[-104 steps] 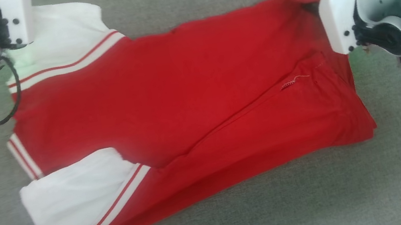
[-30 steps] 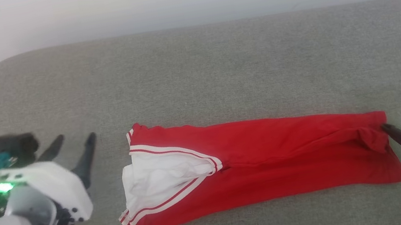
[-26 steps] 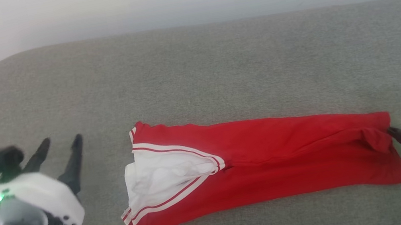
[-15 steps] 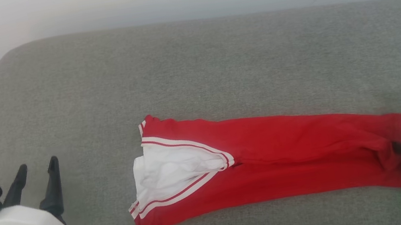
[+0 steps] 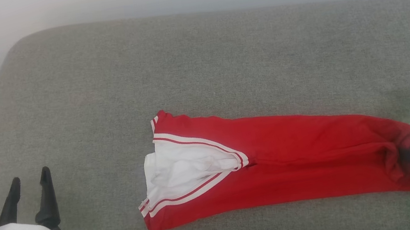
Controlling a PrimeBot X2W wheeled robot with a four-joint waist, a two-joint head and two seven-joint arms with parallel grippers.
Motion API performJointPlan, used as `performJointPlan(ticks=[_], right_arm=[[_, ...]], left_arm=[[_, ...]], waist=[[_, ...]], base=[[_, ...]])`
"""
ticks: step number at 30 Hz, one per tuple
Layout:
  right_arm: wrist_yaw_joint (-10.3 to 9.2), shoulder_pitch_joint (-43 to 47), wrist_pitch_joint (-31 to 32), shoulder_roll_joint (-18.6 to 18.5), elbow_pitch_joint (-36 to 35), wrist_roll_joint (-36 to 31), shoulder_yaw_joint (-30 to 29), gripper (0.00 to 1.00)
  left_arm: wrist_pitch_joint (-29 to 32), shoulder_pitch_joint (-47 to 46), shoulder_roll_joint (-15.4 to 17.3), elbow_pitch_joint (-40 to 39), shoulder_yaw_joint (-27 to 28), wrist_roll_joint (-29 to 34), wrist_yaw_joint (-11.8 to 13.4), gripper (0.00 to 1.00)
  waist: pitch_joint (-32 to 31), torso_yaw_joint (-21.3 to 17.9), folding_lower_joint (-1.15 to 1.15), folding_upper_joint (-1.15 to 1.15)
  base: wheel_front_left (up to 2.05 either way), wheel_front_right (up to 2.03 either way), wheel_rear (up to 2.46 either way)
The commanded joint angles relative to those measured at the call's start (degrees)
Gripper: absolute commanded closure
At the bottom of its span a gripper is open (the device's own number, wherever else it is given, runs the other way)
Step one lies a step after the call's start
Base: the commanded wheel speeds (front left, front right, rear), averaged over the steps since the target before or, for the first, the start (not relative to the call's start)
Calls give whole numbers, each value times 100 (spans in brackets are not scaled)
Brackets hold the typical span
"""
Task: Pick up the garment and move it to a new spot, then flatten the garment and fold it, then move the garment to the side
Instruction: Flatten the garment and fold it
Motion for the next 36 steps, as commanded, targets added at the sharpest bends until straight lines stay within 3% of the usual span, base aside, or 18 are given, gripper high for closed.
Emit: performJointPlan(ticks=[1, 10, 22, 28, 36], right_arm=[[2, -38, -27, -18, 68, 94, 55, 100], [1, -194, -335, -479, 136, 291, -153, 100], [1, -478, -609, -1134, 812, -104, -896, 100], [1, -565, -614, -1158, 845, -87, -894, 100], [1, -348, -407, -975, -37, 278, -579, 100]], left_arm=[[-21, 99, -109, 22, 156, 113, -70, 0], [-23, 371, -586, 207, 852, 677, -464, 0], [-24, 220, -1019, 412, 1329, 1293, -892, 0], [-24, 130, -1154, 550, 1436, 1418, -1056, 0], [-24, 182, -1223, 686, 1541, 1503, -1175, 0]], waist=[[13, -3, 0, 0], [87, -173, 0, 0], [207, -516, 0, 0], [202, -616, 0, 0], [104, -683, 0, 0]], base=[[0, 0, 0], [0, 0, 0], [0, 0, 0], [0, 0, 0], [0, 0, 0]])
